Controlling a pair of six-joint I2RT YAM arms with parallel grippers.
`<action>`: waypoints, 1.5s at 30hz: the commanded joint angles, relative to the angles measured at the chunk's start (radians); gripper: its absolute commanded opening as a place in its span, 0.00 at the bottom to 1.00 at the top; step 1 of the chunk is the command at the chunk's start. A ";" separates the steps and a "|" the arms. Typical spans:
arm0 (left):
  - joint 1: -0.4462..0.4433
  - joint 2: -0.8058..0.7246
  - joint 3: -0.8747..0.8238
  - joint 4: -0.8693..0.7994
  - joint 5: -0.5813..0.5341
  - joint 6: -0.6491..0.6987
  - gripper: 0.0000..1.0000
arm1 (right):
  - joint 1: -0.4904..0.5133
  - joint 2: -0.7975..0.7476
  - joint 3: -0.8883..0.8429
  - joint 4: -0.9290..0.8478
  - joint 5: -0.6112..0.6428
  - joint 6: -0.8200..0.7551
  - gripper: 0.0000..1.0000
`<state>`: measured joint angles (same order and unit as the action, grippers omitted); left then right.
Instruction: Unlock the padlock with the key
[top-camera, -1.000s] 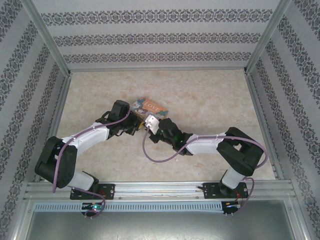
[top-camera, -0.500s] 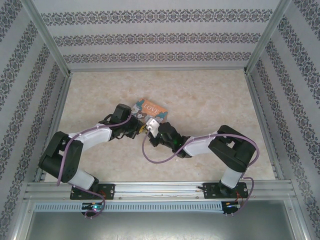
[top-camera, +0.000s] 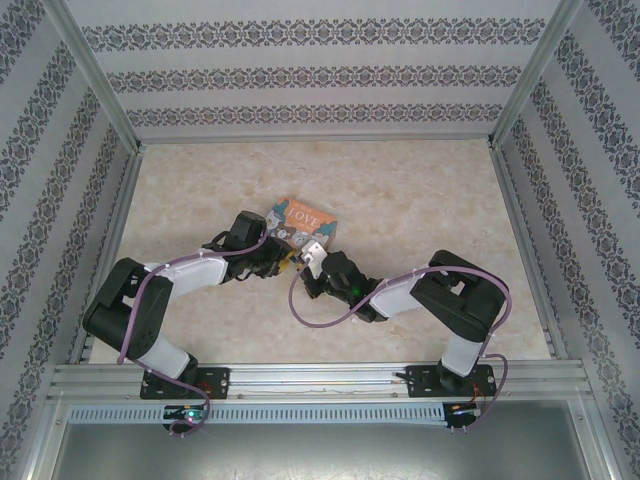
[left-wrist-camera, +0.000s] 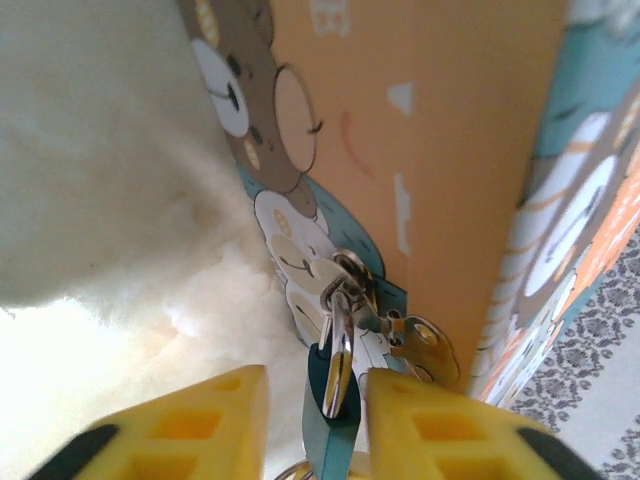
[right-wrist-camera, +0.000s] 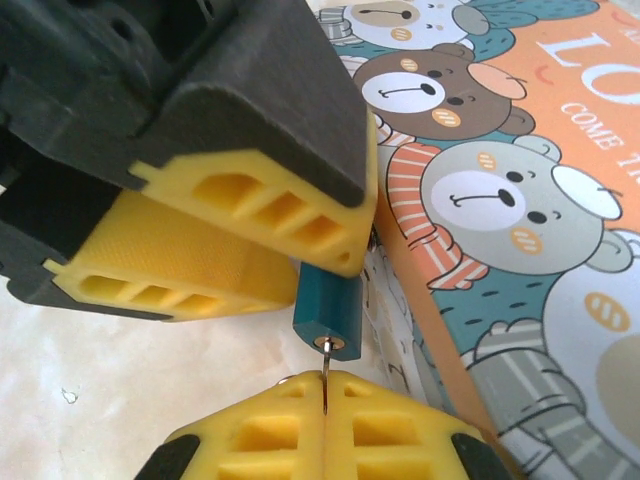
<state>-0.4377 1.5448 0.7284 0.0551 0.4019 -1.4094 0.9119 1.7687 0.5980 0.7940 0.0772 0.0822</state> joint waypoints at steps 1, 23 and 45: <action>-0.005 -0.059 0.010 -0.033 -0.060 0.073 0.39 | -0.002 -0.005 -0.028 0.054 0.011 0.095 0.00; 0.016 -0.546 0.038 -0.098 -0.355 0.703 0.79 | -0.079 0.039 -0.215 0.383 -0.049 0.635 0.00; 0.212 -0.458 0.088 -0.233 -0.134 0.834 0.92 | -0.105 -0.162 -0.288 0.252 -0.019 0.620 0.46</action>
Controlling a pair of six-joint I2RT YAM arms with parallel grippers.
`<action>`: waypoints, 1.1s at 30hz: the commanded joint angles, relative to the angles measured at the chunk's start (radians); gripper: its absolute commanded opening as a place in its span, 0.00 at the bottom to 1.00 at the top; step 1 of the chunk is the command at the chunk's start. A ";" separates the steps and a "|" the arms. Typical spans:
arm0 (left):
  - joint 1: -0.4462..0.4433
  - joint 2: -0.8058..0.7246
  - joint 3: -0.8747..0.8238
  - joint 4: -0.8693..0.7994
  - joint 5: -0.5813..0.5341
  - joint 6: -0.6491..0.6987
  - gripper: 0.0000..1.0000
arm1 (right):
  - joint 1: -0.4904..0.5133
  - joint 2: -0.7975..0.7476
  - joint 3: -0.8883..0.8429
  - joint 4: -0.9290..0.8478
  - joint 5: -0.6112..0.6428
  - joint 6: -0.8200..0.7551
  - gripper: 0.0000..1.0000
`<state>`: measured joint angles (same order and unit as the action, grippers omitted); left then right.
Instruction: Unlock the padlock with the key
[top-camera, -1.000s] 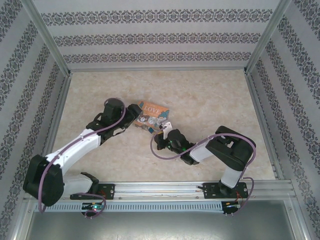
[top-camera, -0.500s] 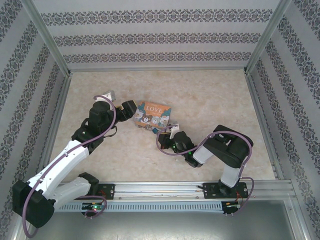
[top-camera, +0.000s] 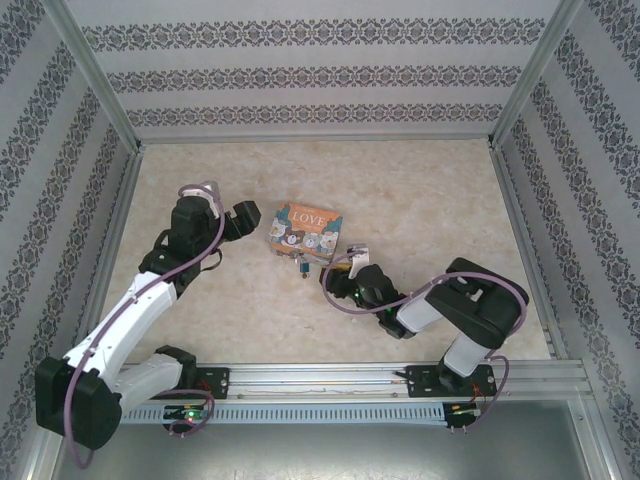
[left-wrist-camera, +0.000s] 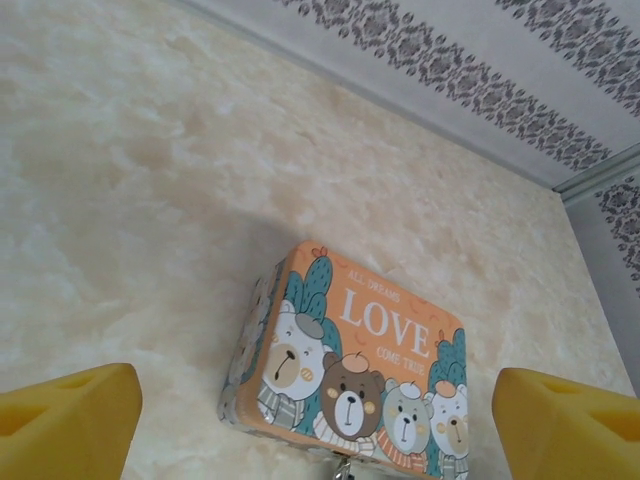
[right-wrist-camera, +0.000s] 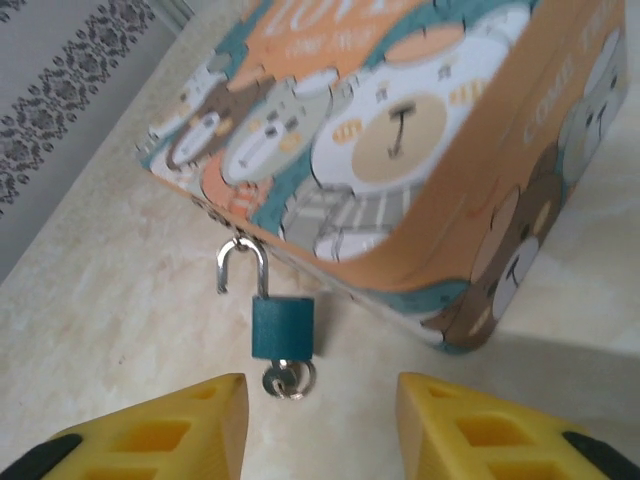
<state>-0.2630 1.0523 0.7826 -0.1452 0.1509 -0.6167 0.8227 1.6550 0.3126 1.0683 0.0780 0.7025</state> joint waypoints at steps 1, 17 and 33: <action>0.048 0.054 0.039 -0.033 0.143 0.051 0.93 | -0.021 -0.060 0.001 -0.033 -0.037 0.010 0.49; 0.110 0.535 0.204 0.028 0.465 0.113 0.90 | -0.078 -0.002 0.117 -0.042 -0.282 0.214 0.98; 0.107 0.673 0.115 0.088 0.561 0.027 0.62 | -0.161 0.037 0.228 -0.142 -0.356 0.128 0.98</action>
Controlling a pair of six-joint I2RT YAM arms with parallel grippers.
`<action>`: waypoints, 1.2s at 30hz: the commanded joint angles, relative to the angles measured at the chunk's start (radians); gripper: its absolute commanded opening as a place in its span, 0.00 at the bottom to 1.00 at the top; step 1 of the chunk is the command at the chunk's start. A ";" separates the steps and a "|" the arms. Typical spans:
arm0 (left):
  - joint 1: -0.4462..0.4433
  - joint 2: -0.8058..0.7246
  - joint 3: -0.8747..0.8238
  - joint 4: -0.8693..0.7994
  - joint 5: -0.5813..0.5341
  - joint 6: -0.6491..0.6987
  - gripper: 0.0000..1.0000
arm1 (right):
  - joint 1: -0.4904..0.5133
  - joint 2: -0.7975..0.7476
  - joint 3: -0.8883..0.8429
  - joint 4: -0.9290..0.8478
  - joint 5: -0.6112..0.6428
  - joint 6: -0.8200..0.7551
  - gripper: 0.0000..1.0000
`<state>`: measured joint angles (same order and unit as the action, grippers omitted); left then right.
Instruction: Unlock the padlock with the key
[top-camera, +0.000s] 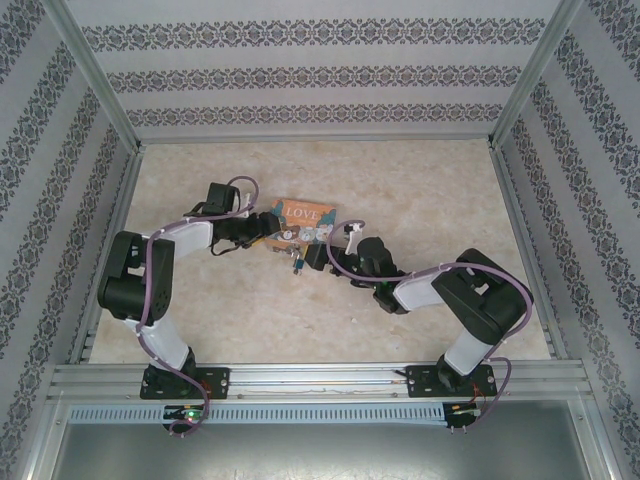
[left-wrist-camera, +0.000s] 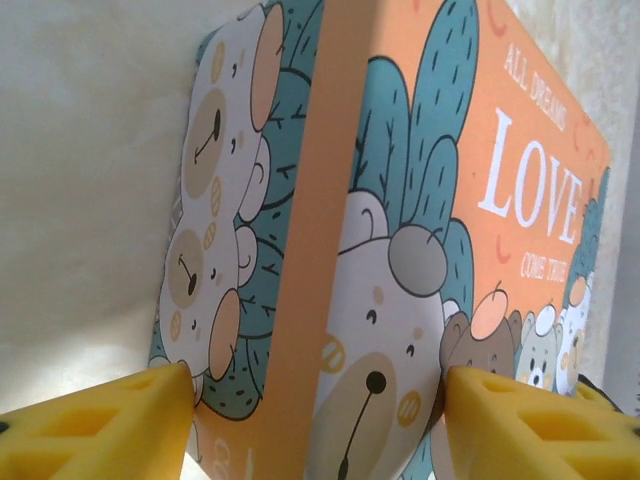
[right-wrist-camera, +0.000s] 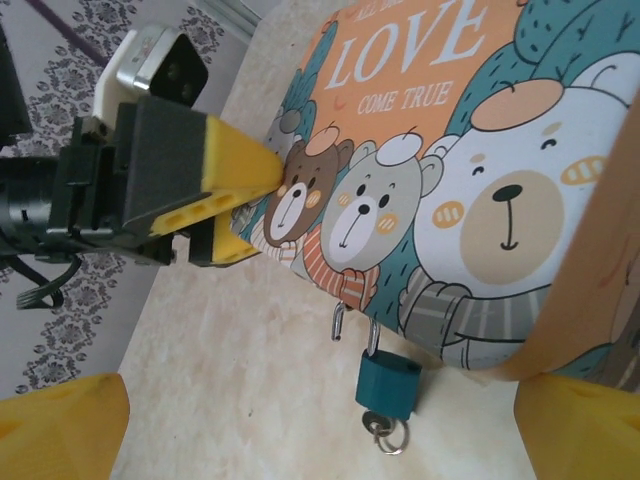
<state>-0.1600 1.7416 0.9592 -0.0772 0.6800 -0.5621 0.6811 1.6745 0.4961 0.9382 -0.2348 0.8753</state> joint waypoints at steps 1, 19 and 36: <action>0.003 -0.025 -0.082 0.034 0.035 -0.041 0.62 | -0.029 0.021 0.053 -0.019 -0.050 -0.053 0.98; -0.038 -0.199 -0.235 0.118 -0.013 -0.144 0.64 | -0.124 0.071 0.162 -0.120 -0.121 -0.147 0.99; -0.015 -0.339 -0.089 0.023 0.024 -0.087 0.58 | -0.088 -0.068 0.016 -0.132 -0.126 -0.130 0.97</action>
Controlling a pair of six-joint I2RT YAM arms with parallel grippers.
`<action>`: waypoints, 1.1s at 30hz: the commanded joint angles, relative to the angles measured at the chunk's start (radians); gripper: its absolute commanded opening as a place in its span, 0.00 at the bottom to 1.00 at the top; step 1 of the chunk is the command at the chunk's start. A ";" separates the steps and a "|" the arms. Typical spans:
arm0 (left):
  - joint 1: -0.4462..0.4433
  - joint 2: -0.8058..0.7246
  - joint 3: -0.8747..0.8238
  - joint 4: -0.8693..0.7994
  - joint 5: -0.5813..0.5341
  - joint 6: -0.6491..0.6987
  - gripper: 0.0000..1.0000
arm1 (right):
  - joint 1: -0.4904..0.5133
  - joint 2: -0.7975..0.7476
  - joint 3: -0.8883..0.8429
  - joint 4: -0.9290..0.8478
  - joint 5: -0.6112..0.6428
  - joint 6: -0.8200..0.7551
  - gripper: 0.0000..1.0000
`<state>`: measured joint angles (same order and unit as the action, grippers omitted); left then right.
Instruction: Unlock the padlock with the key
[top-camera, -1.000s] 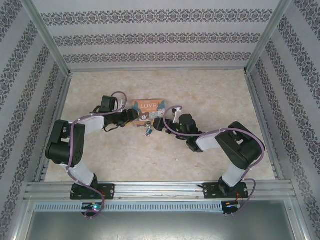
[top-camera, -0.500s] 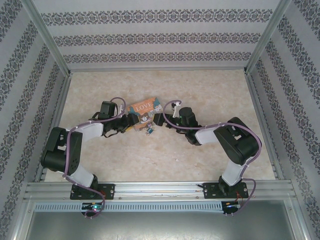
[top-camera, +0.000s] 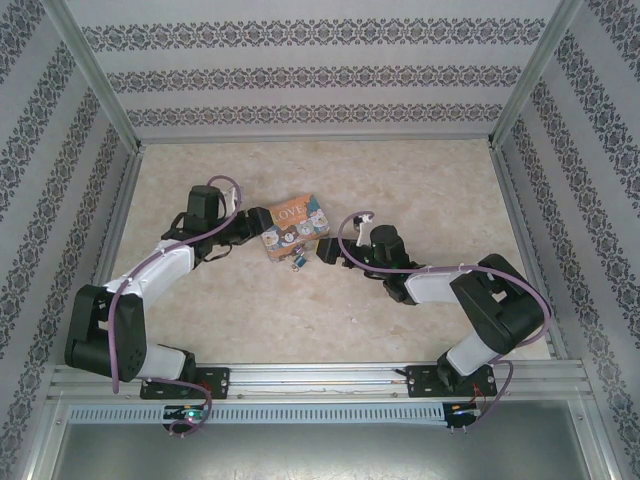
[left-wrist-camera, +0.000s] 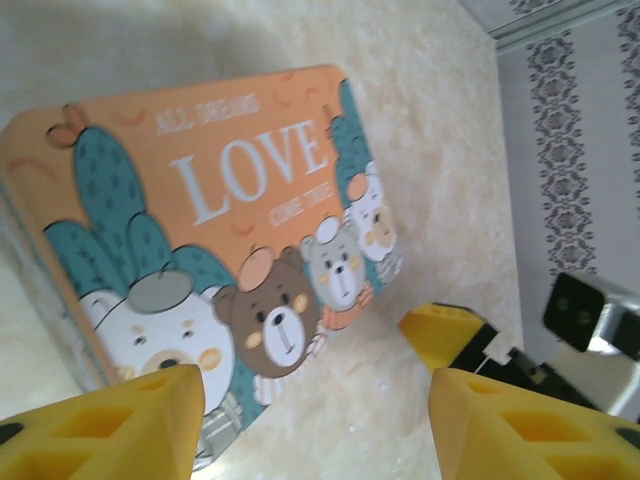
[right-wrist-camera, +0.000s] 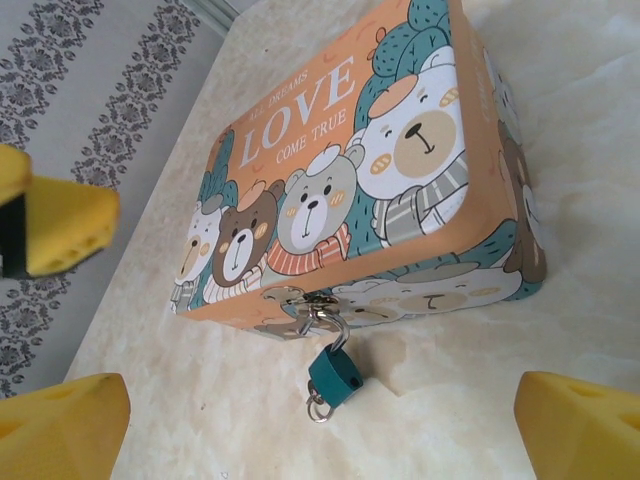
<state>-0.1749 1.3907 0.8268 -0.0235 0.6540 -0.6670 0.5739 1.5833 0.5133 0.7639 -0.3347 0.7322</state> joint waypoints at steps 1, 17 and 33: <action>-0.003 0.028 0.060 -0.029 0.066 0.013 0.57 | 0.030 0.038 0.008 0.058 -0.031 0.020 0.95; -0.031 0.327 0.250 -0.070 0.138 0.071 0.46 | 0.106 0.287 0.131 0.195 -0.067 0.099 0.80; -0.034 0.400 0.235 -0.096 0.153 0.085 0.43 | 0.088 0.383 0.186 0.253 -0.133 0.123 0.64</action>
<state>-0.1970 1.7626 1.0760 -0.0689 0.8017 -0.6056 0.6697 1.9480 0.6830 0.9569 -0.4282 0.8413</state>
